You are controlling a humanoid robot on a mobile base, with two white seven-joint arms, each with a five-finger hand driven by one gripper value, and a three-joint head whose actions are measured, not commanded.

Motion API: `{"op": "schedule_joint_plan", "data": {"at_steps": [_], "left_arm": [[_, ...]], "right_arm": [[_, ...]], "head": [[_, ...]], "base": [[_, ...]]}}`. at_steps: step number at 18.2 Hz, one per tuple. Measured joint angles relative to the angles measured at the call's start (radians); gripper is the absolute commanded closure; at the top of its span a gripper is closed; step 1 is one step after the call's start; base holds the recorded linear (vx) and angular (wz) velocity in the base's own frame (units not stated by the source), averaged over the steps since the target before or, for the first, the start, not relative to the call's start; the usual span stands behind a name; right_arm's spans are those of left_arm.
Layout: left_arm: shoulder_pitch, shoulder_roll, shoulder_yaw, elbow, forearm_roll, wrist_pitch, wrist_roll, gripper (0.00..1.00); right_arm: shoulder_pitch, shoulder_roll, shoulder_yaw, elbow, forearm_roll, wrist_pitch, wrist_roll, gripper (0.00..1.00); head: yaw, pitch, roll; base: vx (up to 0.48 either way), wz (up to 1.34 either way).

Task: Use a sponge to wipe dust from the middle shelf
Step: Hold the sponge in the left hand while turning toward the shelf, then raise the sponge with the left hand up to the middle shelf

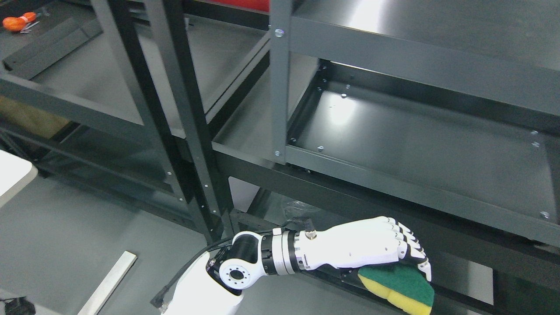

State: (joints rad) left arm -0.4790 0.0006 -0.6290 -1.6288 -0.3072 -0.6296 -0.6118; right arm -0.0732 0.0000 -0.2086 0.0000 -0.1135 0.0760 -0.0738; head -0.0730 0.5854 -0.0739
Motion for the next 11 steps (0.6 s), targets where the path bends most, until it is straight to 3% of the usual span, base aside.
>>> {"op": "schedule_joint_plan", "data": {"at_steps": [11], "left_arm": [[-0.449, -0.001, -0.05, 0.025, -0.118, 0.052, 0.079, 1.0]], "right_arm": [[0.0, 0.0, 0.0, 0.0, 0.0, 0.0, 0.0, 0.0]], "head": [[0.0, -0.001, 0.0]], "base": [[-0.014, -0.41]]}}
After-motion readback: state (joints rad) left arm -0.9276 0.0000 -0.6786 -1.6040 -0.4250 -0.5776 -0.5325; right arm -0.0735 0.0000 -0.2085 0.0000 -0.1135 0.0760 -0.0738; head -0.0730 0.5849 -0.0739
